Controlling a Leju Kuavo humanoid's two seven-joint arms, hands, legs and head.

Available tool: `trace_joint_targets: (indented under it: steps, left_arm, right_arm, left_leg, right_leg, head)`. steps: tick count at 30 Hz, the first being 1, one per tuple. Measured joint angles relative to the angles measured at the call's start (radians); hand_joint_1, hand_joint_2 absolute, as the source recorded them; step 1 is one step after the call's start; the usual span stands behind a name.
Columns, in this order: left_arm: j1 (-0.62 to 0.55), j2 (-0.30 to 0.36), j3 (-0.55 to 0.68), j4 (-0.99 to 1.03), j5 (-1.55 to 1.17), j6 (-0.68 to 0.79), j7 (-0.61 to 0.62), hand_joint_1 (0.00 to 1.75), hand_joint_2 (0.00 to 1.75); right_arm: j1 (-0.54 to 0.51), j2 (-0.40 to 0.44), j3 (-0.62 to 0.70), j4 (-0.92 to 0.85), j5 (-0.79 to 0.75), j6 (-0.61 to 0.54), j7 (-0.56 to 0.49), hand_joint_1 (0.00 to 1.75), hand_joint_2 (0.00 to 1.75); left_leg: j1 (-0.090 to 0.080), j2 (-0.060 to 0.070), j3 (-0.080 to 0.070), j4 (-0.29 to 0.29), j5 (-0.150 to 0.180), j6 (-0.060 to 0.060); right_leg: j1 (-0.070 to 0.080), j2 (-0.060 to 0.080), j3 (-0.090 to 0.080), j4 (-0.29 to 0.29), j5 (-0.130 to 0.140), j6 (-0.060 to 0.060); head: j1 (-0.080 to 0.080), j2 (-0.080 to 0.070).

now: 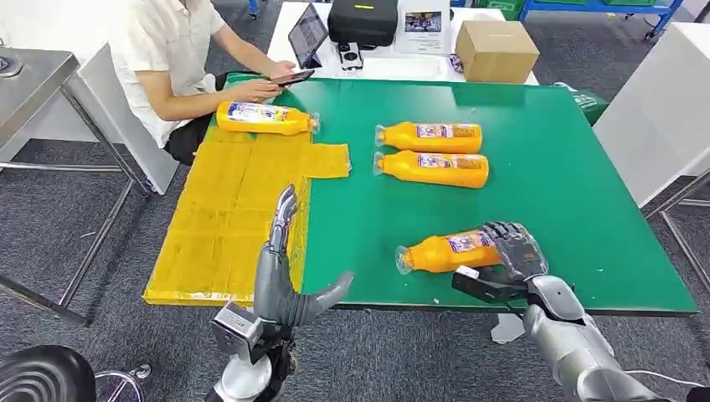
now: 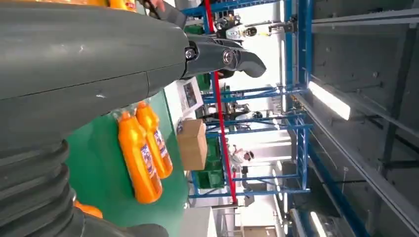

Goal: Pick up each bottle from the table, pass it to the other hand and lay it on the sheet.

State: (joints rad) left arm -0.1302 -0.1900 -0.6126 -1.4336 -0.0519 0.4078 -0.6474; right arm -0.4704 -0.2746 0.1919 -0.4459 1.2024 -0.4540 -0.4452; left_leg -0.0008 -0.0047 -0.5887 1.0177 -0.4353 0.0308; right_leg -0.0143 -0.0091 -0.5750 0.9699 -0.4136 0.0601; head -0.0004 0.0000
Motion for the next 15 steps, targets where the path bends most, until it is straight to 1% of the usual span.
trace_joint_targets:
  steps: [7,8,11,12,13,15]
  left_arm:
    - [0.001,0.000,0.000,0.000,0.000,0.000,-0.003,0.00,1.75]
    - [0.002,0.000,0.000,0.000,0.002,0.000,-0.003,0.00,1.75]
    - [0.016,0.000,0.000,0.000,0.028,0.005,-0.003,0.00,1.75]
    - [0.022,-0.001,0.001,0.000,0.052,0.005,0.004,0.00,1.75]
    - [0.028,-0.001,0.003,0.000,0.088,0.005,0.016,0.00,1.75]
    - [0.042,-0.002,0.011,0.001,0.197,-0.013,0.056,0.00,1.75]
  right_arm:
    - [0.013,-0.012,-0.001,-0.001,-0.039,-0.001,-0.037,1.75,1.75]
    - [0.019,-0.012,-0.003,-0.003,-0.077,0.000,-0.063,1.75,1.75]
    - [0.064,0.001,-0.050,-0.044,-0.265,0.036,-0.181,1.75,1.75]
    - [0.082,0.011,-0.061,-0.070,-0.315,0.053,-0.197,1.75,1.75]
    - [0.102,0.022,-0.073,-0.105,-0.368,0.078,-0.204,1.75,1.75]
    - [0.148,0.055,-0.093,-0.201,-0.475,0.136,-0.206,1.75,1.75]
  left_leg:
    - [0.000,0.000,0.002,0.000,-0.001,0.001]
    - [0.000,0.000,0.002,0.000,-0.001,0.001]
    - [0.000,0.000,0.002,0.000,-0.002,0.000]
    - [0.000,0.000,0.002,0.000,-0.002,0.001]
    - [0.001,0.002,0.002,0.000,-0.002,0.000]
    - [0.002,0.006,0.003,0.000,-0.004,-0.002]
  right_leg:
    - [0.000,0.000,0.003,-0.001,0.000,0.000]
    - [0.000,0.000,0.003,-0.001,0.000,0.000]
    - [0.000,0.000,0.005,-0.001,0.000,0.001]
    - [0.000,0.000,0.015,-0.001,0.000,0.001]
    - [0.000,0.001,0.014,-0.001,0.001,0.001]
    - [0.001,0.007,0.014,-0.001,0.001,0.000]
  head:
    - [0.000,0.000]
    - [0.000,0.000]
    - [0.000,0.000]
    - [0.000,0.000]
    - [0.000,0.000]
    - [0.000,0.000]
